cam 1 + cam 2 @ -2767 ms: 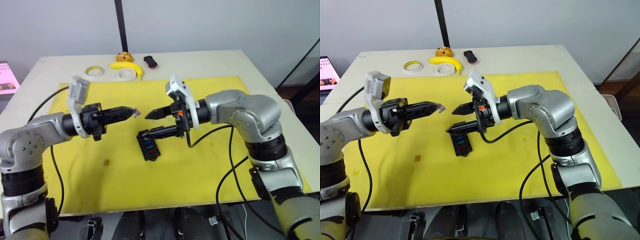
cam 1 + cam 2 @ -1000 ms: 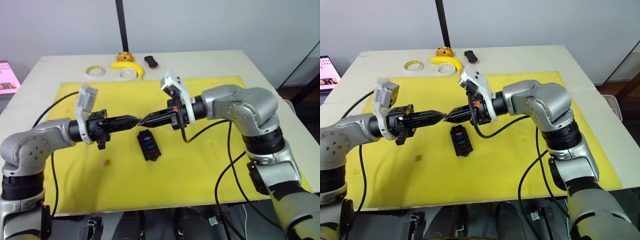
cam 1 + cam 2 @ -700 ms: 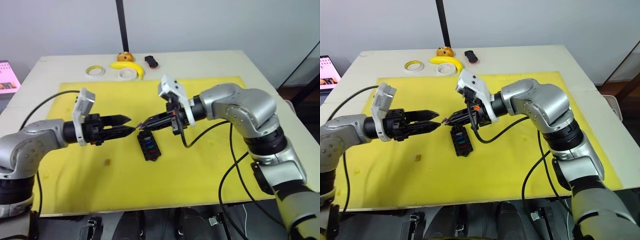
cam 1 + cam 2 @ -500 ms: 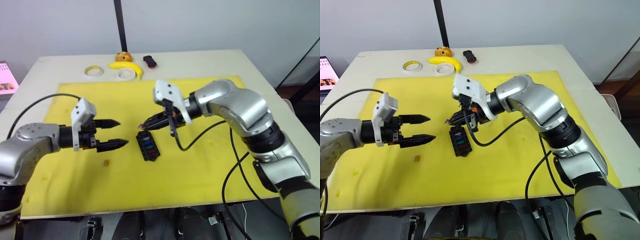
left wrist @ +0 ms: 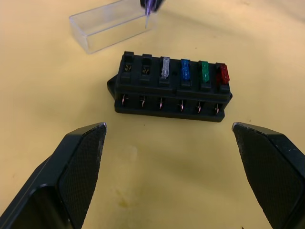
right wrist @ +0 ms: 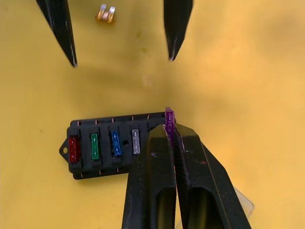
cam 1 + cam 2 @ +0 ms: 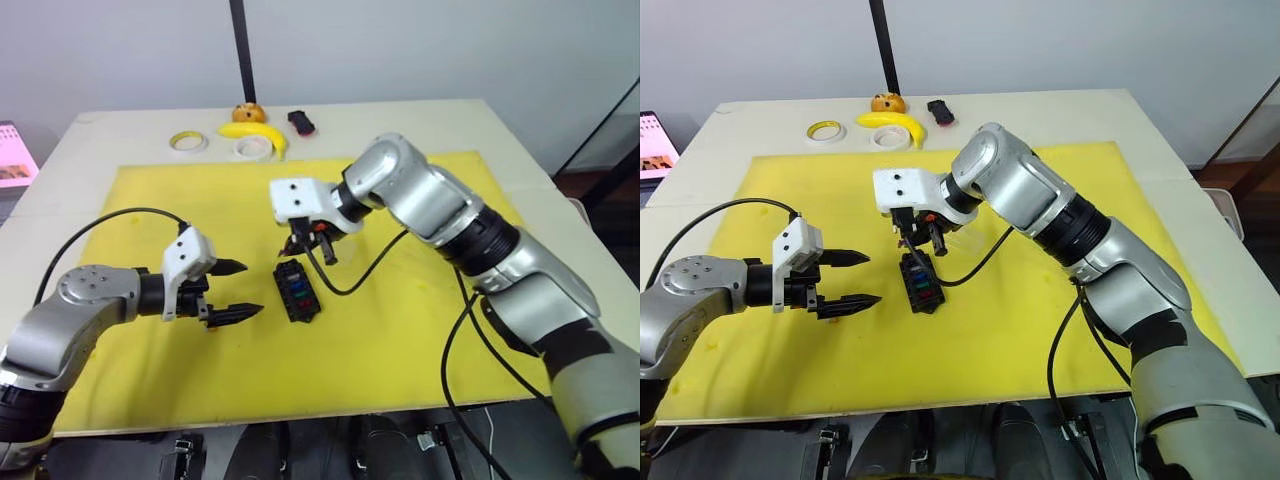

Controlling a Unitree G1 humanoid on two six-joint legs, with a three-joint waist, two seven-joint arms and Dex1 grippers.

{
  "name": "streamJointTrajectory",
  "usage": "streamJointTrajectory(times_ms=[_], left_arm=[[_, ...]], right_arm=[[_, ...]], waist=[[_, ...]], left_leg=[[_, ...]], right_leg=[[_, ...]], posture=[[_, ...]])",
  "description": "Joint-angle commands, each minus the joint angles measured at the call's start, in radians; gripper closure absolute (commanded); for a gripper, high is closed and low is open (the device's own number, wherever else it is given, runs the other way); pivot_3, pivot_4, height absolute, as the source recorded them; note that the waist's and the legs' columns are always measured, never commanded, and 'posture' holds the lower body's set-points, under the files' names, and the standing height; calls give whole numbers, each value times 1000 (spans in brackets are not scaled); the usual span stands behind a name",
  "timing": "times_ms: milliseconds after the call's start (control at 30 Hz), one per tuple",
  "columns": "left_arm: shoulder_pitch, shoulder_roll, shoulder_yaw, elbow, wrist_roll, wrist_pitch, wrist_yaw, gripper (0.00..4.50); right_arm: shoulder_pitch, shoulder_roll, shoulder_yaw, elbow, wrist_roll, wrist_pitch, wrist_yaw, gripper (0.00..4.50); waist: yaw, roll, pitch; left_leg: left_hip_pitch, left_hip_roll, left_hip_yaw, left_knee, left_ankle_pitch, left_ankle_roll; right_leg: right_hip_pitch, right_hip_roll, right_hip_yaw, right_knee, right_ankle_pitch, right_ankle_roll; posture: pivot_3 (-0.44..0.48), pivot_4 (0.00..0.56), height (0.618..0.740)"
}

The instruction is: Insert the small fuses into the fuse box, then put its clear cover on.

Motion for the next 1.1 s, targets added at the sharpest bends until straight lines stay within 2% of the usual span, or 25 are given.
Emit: streamJointTrajectory(times_ms=[33, 400, 667, 1100], left_arm=[[-2, -3, 12, -47, -1, -11, 7, 62], [-4, 1, 10, -53, 18, -11, 5, 62], [-11, -5, 26, -66, 2, 1, 7, 62], [-7, -8, 1, -58, 42, -24, 13, 62]], right_arm=[[-31, 19, 6, 17, -53, -31, 35, 4500], [-13, 58, 5, 59, -147, -96, 80, 4500], [-9, 88, -1, 117, -183, -132, 88, 4500], [10, 110, -10, 139, -213, -165, 102, 4500]], waist=[[0, 0, 0], [-1, 0, 0], [-2, 0, 0], [-1, 0, 0]], left_leg=[[0, 0, 0, 0, 0, 0], [0, 0, 0, 0, 0, 0], [0, 0, 0, 0, 0, 0], [0, 0, 0, 0, 0, -1]], right_leg=[[0, 0, 0, 0, 0, 0], [0, 0, 0, 0, 0, 0], [0, 0, 0, 0, 0, 0], [0, 0, 0, 1, 0, 0]], posture=[[0, 150, 740], [0, 150, 740], [0, 150, 740], [0, 150, 740]])
